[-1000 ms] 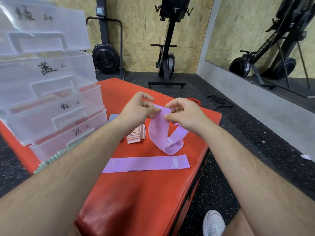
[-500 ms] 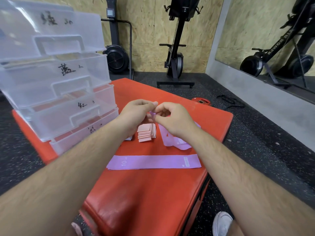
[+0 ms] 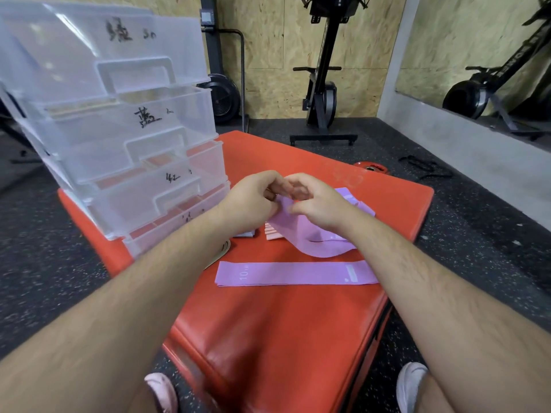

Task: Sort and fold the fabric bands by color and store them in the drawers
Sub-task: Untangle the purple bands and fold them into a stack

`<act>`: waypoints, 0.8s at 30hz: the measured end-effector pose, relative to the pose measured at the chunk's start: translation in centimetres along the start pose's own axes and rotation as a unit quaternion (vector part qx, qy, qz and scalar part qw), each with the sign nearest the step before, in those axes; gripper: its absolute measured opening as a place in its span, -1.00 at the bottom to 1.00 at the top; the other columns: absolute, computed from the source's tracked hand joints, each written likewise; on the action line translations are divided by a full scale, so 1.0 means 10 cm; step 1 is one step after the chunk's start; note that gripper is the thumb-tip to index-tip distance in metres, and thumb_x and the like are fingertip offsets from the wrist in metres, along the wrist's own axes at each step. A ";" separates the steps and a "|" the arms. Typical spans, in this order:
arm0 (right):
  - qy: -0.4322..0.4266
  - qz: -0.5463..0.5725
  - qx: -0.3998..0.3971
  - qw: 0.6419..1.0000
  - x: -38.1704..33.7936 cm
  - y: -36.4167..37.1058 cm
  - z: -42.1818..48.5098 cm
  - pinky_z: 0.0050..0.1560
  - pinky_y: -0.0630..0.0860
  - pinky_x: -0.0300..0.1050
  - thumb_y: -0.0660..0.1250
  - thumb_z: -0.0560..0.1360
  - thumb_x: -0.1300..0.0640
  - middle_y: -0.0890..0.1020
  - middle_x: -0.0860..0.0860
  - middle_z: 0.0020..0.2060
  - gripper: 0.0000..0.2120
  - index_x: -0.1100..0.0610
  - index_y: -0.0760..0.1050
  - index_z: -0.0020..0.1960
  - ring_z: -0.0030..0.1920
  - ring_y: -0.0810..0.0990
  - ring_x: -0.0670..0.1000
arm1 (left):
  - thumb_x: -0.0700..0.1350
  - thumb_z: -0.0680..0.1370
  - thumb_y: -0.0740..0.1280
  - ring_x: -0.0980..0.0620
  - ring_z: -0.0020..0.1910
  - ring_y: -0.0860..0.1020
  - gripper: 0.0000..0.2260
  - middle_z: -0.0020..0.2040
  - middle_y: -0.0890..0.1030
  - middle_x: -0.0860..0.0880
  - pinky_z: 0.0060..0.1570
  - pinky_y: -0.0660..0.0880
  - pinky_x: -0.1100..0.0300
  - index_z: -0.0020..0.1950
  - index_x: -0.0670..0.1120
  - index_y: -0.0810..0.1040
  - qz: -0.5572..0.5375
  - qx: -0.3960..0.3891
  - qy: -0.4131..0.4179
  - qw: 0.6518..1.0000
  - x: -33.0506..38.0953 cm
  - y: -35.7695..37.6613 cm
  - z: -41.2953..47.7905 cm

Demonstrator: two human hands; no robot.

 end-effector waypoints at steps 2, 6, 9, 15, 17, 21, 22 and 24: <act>0.017 -0.013 -0.024 0.999 0.01 0.02 -0.01 -0.21 0.41 -0.39 0.35 0.49 0.39 0.60 -0.07 -0.18 -0.66 0.17 0.52 0.24 -0.20 0.53 -0.13 | -0.42 0.45 0.25 -0.07 -0.03 0.65 -0.62 0.00 0.68 0.05 -0.02 0.57 0.01 -0.02 0.07 0.56 0.002 0.005 0.001 1.000 0.00 -0.02 -0.01; 0.007 -0.034 0.012 0.999 -0.01 -0.04 0.00 0.00 0.55 -0.02 0.43 0.49 0.27 0.66 0.02 -0.22 -0.76 0.09 0.58 0.14 -0.18 0.61 -0.02 | -0.35 0.49 0.32 0.04 -0.01 0.62 -0.73 0.00 0.63 0.02 -0.07 0.54 0.23 0.08 -0.03 0.57 -0.006 0.053 -0.009 0.999 -0.02 -0.13 -0.03; -0.016 -0.031 0.049 0.998 -0.06 -0.10 -0.01 0.08 0.59 0.11 0.45 0.47 0.25 0.70 0.12 -0.14 -0.83 0.05 0.61 0.03 -0.14 0.67 0.06 | -0.12 0.48 0.46 0.07 -0.09 0.61 -0.78 -0.05 0.61 0.02 -0.08 0.57 0.16 0.08 0.00 0.54 -0.011 0.084 -0.040 0.996 -0.09 -0.16 -0.04; -0.024 -0.008 0.060 0.998 -0.10 -0.14 -0.04 0.05 0.59 0.05 0.53 0.42 0.17 0.70 0.06 -0.13 -0.83 0.02 0.55 -0.11 -0.12 0.67 0.05 | -0.15 0.53 0.43 -0.06 -0.18 0.67 -0.97 -0.18 0.68 -0.07 -0.09 0.63 -0.05 -0.08 -0.08 0.61 -0.006 0.113 -0.058 0.992 -0.08 -0.24 -0.09; -0.026 0.002 0.059 0.998 -0.11 -0.15 -0.05 0.03 0.56 0.02 0.54 0.40 0.11 0.68 0.04 -0.05 -0.81 -0.01 0.52 -0.12 -0.08 0.65 0.07 | -0.15 0.54 0.43 0.00 -0.20 0.67 -0.99 -0.20 0.68 -0.02 -0.10 0.64 0.05 -0.08 -0.05 0.64 -0.004 0.124 -0.044 0.991 -0.01 -0.27 -0.11; -0.038 0.022 0.068 0.997 -0.12 -0.20 -0.05 -0.02 0.51 -0.10 0.49 0.45 0.09 0.63 0.02 -0.12 -0.78 0.05 0.45 -0.04 -0.11 0.61 0.01 | -0.14 0.55 0.42 0.02 -0.15 0.66 -0.91 -0.19 0.69 0.04 -0.03 0.63 0.08 0.01 0.00 0.67 -0.028 0.113 -0.024 0.993 0.07 -0.27 -0.10; -0.043 0.024 0.069 0.996 -0.14 -0.20 -0.05 -0.08 0.49 -0.18 0.48 0.48 0.13 0.61 0.01 -0.17 -0.78 0.07 0.43 -0.02 -0.17 0.58 -0.04 | -0.15 0.55 0.41 0.01 -0.13 0.66 -0.90 -0.17 0.70 0.04 -0.01 0.63 0.06 0.04 0.00 0.67 -0.037 0.109 -0.025 0.993 0.08 -0.26 -0.10; -0.056 0.030 0.064 0.996 -0.16 -0.20 -0.06 -0.14 0.46 -0.24 0.46 0.49 0.22 0.59 0.04 -0.22 -0.78 0.10 0.41 -0.01 -0.22 0.54 -0.07 | -0.09 0.54 0.42 -0.01 -0.11 0.67 -0.89 -0.16 0.70 0.03 0.01 0.62 0.03 0.05 0.00 0.66 -0.055 0.100 -0.024 0.993 0.11 -0.22 -0.11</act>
Point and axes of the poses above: each hand's wrist, its own z-axis towards the middle knuckle, its own y-axis out of the palm, x = y × z, the point moved 8 cm from there along z, towards the middle knuckle
